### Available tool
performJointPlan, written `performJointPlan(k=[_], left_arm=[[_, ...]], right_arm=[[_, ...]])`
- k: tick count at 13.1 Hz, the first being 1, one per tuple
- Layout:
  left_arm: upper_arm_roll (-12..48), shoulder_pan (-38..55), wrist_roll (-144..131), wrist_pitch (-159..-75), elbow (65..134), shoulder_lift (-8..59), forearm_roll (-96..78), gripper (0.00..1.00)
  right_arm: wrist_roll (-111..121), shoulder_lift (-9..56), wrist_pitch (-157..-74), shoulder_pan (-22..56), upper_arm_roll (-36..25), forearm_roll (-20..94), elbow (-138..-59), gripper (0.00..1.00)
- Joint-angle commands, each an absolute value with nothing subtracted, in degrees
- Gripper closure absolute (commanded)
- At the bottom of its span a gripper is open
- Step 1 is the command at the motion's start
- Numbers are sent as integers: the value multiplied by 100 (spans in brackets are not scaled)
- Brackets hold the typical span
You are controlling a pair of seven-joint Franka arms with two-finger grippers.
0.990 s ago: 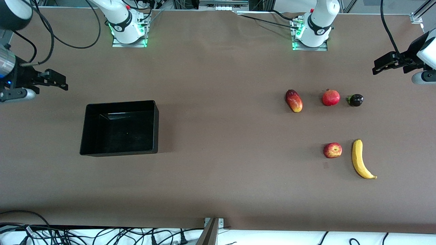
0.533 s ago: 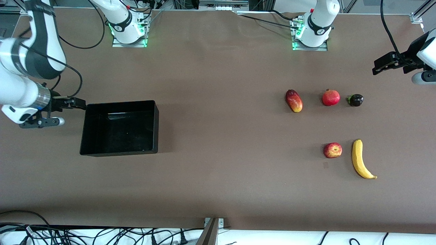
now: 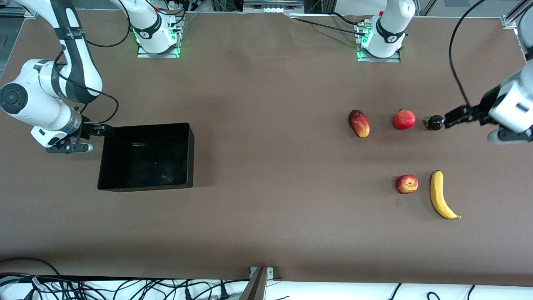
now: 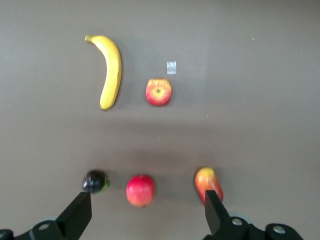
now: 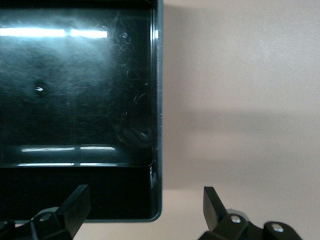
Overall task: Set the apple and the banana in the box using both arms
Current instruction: 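Grasp the red-yellow apple with the left gripper while the right gripper holds the box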
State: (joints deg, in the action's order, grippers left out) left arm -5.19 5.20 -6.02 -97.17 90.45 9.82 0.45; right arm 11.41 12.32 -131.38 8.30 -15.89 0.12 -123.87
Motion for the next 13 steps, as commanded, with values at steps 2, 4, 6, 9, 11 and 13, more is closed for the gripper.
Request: performJointPlan(k=[2, 4, 6, 9, 11, 13], left_arm=[[-554, 484, -650, -10877, 8973, 2010, -70, 0], [-554, 431, -624, -11764, 9183, 2398, -97, 0], [-554, 396, -606, -12442, 9342, 2740, -97, 0], [-554, 343, -536, -13120, 9421, 3242, -97, 0], [-475, 290, -580, -13420, 9439, 3558, -97, 0], [-457, 281, -641, -13823, 9518, 3778, -97, 0]], right_arm=[[1423, 1660, -13841, 651, -1573, 0, -12454, 0], [1433, 1897, -14114, 615, -1573, 17, -12454, 0], [1433, 1995, -14194, 598, -1573, 52, -12454, 22], [1433, 2056, -14194, 580, -1565, 105, -12428, 92], [1424, 2066, -14177, 598, -1530, 193, -12393, 100], [1467, 2022, -14133, 641, -1468, 202, -12323, 100]])
